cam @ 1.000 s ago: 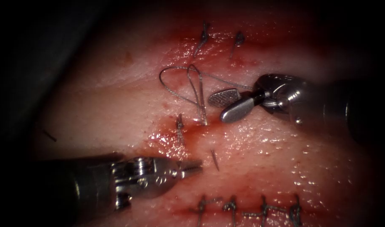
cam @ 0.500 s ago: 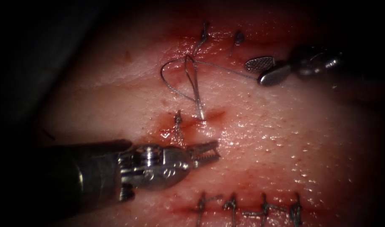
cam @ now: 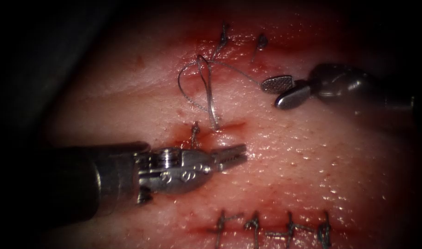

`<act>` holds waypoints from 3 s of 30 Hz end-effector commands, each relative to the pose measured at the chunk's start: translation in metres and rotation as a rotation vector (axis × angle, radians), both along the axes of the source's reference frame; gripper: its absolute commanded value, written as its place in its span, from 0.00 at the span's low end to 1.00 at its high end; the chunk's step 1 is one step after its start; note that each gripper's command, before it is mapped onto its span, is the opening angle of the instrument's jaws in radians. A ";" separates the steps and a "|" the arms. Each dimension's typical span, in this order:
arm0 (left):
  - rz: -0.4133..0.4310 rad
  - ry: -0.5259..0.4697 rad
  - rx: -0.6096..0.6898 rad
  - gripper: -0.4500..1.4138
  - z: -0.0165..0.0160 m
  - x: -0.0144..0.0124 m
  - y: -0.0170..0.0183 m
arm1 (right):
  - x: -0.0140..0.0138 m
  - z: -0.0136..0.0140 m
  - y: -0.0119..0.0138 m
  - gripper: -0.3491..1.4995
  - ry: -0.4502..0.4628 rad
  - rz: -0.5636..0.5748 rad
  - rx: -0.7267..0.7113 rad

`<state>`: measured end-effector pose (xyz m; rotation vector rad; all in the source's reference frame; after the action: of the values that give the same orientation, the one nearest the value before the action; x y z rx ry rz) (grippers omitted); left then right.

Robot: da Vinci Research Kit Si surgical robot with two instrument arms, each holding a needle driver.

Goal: Wound Closure

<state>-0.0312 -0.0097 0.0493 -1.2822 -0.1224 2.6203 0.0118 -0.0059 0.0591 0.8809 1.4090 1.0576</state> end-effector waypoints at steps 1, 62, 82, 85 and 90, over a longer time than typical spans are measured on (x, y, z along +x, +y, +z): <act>0.003 -0.022 0.018 0.00 0.0002 -0.0006 -0.0001 | 0.0008 0.0002 -0.0007 0.85 -0.004 0.012 -0.030; -0.042 -0.650 0.591 0.05 -0.0242 0.0063 -0.0045 | 0.0091 -0.0002 -0.0092 0.65 -0.298 -0.357 -0.963; -0.177 -0.266 0.266 0.00 -0.0203 0.0141 -0.0018 | 0.0111 -0.0093 -0.0132 0.00 -0.348 -0.284 -0.616; -0.144 -0.253 0.212 0.00 -0.0196 0.0151 -0.0015 | 0.0124 -0.0108 -0.0139 0.00 -0.342 -0.289 -0.680; -0.110 -0.185 0.139 0.00 -0.0197 0.0168 -0.0017 | 0.0141 -0.0126 -0.0150 0.00 -0.311 -0.309 -0.800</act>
<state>-0.0132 -0.0113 0.0288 -1.4195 -0.2331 2.3730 0.0253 -0.0206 0.0458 0.2865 1.2239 0.2953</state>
